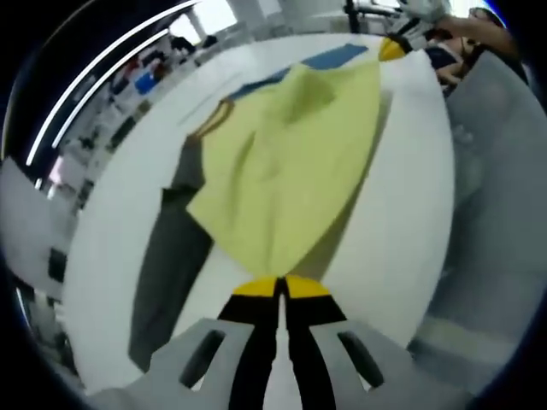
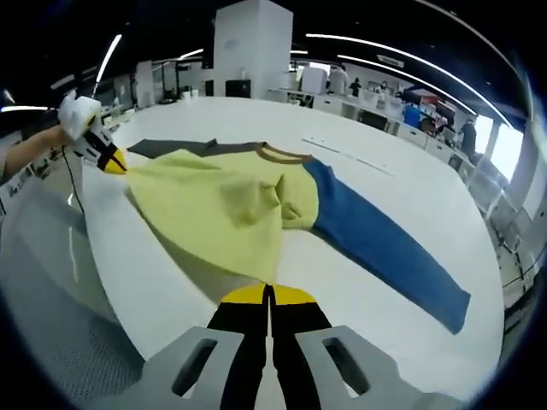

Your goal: Fold the garment on the visible template until the final outline fits inside the template.

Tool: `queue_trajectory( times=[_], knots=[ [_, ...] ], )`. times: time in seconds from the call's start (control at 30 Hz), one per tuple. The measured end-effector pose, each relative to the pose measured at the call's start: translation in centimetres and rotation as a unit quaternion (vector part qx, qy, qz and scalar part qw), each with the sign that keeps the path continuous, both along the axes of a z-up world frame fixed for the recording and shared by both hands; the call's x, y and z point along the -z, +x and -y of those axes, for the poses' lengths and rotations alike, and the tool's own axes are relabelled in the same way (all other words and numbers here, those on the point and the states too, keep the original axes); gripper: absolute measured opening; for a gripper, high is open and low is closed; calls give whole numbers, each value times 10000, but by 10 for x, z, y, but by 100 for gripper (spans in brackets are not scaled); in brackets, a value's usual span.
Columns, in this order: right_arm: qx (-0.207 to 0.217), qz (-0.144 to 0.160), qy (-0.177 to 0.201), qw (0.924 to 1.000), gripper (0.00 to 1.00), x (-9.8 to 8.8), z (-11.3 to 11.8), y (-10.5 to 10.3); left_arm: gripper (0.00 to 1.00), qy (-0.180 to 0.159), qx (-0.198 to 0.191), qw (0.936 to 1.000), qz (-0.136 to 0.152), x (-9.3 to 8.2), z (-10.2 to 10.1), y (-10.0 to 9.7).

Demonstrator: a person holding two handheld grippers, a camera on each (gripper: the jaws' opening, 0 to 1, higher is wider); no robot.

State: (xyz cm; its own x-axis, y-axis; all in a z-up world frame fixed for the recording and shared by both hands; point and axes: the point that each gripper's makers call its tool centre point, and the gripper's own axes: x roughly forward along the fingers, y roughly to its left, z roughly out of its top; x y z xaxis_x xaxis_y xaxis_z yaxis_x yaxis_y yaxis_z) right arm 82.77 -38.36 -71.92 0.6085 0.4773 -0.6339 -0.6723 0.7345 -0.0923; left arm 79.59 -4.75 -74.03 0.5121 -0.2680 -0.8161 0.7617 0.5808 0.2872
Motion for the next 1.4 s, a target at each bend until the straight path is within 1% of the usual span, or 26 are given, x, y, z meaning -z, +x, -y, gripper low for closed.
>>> queue_trajectory(
  times=[0.13,0.3,0.47,0.57,0.8,0.93,1.1,1.23,1.3,1.4],
  knots=[
    [-16,-15,-70,10000,1,0,4,-5,0,-52,-18,10000,-56,-1,2,-8],
    [29,-71,-2,10000,1,1,5,-10,0,-137,-109,9998,-109,1,4,-19],
    [-15,-123,-80,9999,1,3,7,-18,0,-185,-180,9994,-209,2,4,-30],
    [16,-155,-62,9999,1,3,9,-23,0,-216,-244,9991,-253,2,4,-35],
    [75,-262,15,9996,1,4,13,-35,0,-267,-262,9987,-354,2,8,-45],
    [113,-333,26,9994,1,7,16,-43,0,-353,-305,9977,-488,7,9,-53],
    [126,-392,-1,9992,1,10,17,-51,0,-385,-310,9969,-617,8,11,-60],
    [58,-462,-55,9989,1,11,16,-58,0,-414,-293,9956,-786,8,13,-68],
    [22,-493,-54,9988,1,11,15,-61,0,-417,-287,9955,-804,8,13,-69],
    [-36,-555,-70,9984,1,12,13,-65,0,-511,-320,9942,-886,8,16,-73]
  ],
)
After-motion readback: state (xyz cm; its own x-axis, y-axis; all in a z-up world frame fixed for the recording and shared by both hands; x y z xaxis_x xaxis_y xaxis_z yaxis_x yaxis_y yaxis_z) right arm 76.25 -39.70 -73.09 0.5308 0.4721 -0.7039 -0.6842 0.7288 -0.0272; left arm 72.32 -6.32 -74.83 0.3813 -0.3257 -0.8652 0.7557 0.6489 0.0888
